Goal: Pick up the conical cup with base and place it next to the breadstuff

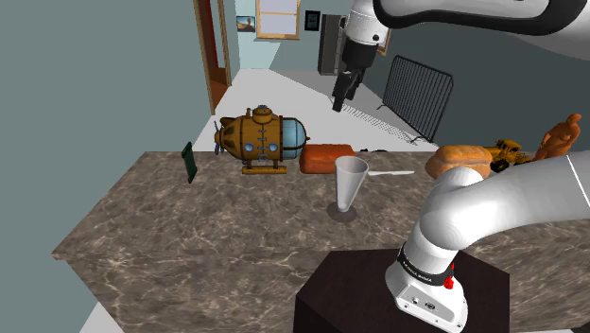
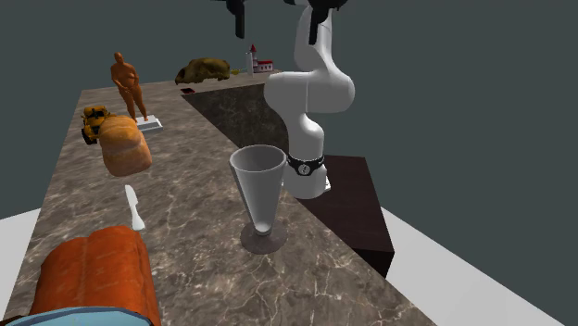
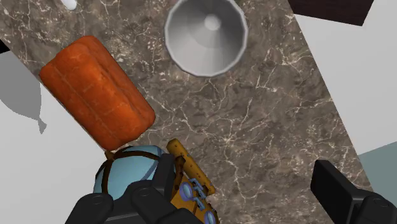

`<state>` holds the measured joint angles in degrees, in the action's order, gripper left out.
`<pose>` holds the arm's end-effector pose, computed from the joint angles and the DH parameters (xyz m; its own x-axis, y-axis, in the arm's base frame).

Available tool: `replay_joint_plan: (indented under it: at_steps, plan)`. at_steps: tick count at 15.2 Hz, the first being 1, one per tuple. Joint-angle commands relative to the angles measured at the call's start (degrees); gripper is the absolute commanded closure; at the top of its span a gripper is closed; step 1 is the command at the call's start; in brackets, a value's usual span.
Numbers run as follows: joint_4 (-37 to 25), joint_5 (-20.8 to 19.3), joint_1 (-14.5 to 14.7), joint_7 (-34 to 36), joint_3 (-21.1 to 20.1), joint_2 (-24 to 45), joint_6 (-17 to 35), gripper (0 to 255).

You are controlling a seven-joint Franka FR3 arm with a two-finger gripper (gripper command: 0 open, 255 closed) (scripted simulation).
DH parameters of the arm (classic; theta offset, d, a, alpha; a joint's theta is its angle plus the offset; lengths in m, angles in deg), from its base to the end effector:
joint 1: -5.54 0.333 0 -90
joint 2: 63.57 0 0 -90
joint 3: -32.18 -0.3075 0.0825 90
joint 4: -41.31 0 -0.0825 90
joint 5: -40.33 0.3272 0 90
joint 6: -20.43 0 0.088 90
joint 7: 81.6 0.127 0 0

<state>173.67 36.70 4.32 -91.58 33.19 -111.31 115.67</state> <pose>0.2553 -0.0195 0.6052 0.9744 0.1442 0.1726 0.1318 -0.9879 0.0812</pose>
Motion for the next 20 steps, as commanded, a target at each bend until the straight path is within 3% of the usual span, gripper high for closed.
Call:
replay_joint_plan:
  at_steps: [1,15,20]
  plan:
    - [0.0,0.0,0.0,0.0,0.0,0.0,0.0,0]
    - [35.6,-2.5,0.1,2.0,-2.1,-20.4,17.2,0]
    - [39.3,-3.1,-0.3,2.1,-1.8,-19.7,21.7,0]
